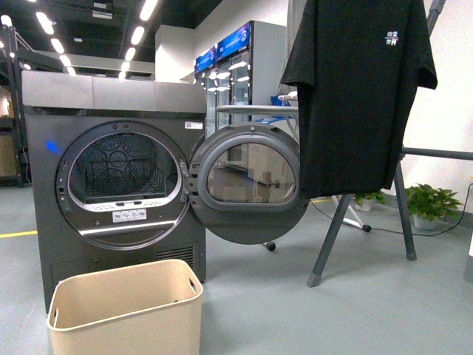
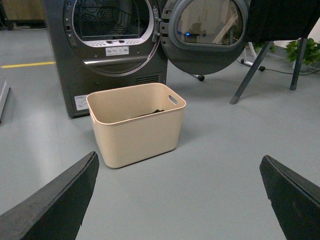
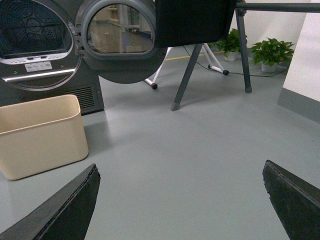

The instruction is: Move hamper under clothes hanger

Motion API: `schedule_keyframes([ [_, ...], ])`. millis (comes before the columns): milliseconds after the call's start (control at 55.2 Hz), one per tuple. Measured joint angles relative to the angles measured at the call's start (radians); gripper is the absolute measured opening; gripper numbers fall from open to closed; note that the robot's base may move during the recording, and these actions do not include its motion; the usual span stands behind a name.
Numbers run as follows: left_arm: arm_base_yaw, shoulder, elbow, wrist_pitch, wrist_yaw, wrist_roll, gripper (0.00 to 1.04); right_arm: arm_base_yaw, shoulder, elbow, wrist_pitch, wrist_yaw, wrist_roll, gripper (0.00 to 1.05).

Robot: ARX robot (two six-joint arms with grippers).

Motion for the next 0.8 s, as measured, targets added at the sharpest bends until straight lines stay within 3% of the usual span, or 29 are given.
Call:
schedule_keyframes([
  [797,0.0,0.0,0.0,0.0,0.0,0.0,0.98,0.0,0.0,0.0,0.0,0.0,0.0,0.97],
])
